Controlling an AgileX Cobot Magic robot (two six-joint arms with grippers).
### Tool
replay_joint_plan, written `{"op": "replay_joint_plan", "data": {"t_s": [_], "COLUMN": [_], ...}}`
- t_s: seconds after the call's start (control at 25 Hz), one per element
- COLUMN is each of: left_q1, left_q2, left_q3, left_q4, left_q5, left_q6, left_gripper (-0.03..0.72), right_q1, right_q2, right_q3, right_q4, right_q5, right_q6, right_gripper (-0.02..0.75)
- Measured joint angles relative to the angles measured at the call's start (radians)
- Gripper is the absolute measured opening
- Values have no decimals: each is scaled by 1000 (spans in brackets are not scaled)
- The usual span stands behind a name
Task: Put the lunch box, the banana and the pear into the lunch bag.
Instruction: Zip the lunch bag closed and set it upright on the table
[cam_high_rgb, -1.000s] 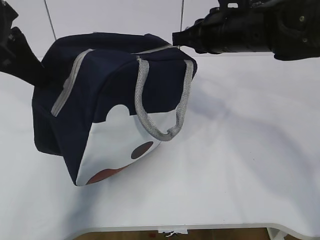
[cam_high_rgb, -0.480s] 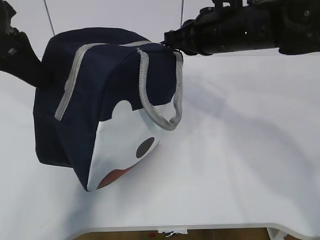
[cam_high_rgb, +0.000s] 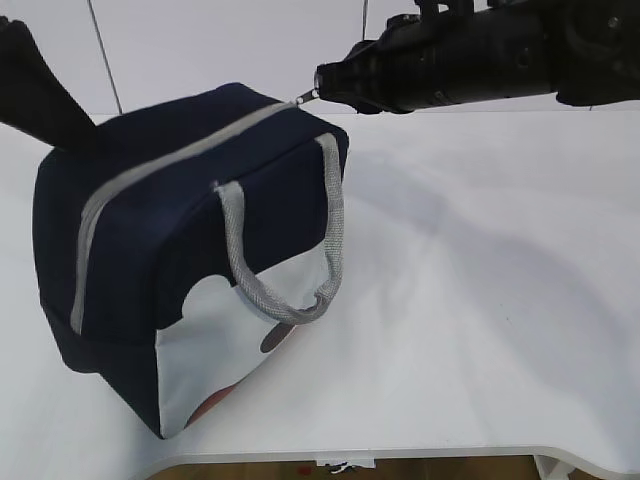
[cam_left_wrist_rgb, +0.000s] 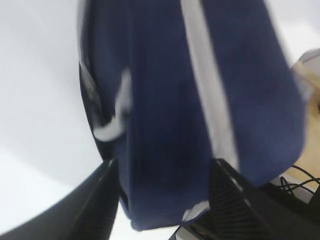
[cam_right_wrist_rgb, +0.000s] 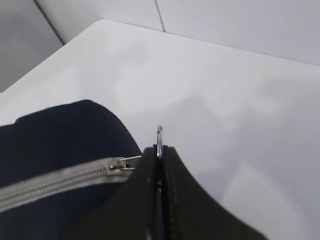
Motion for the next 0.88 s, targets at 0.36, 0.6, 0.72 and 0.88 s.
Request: {"op": "replay_joint_plan", "data": {"t_s": [0.36, 0.6, 0.72, 0.88], "left_q1": [0, 0, 0, 0], "left_q2": [-6, 89, 131, 184], "left_q3": [0, 0, 0, 0], "left_q4": [-77, -215, -254, -267], "left_q5": [-120, -214, -262, -306], "left_q6": [-4, 68, 91, 103], "left_gripper": [454, 454, 455, 455], "right_q1": [0, 0, 0, 0], "right_q2": [0, 0, 0, 0], "right_q3": [0, 0, 0, 0], "right_q4": [-7, -9, -9, -11], "right_q5": [-58, -67, -68, -68], "right_q6": [2, 2, 3, 3], "right_gripper": [-10, -10, -10, -10]}}
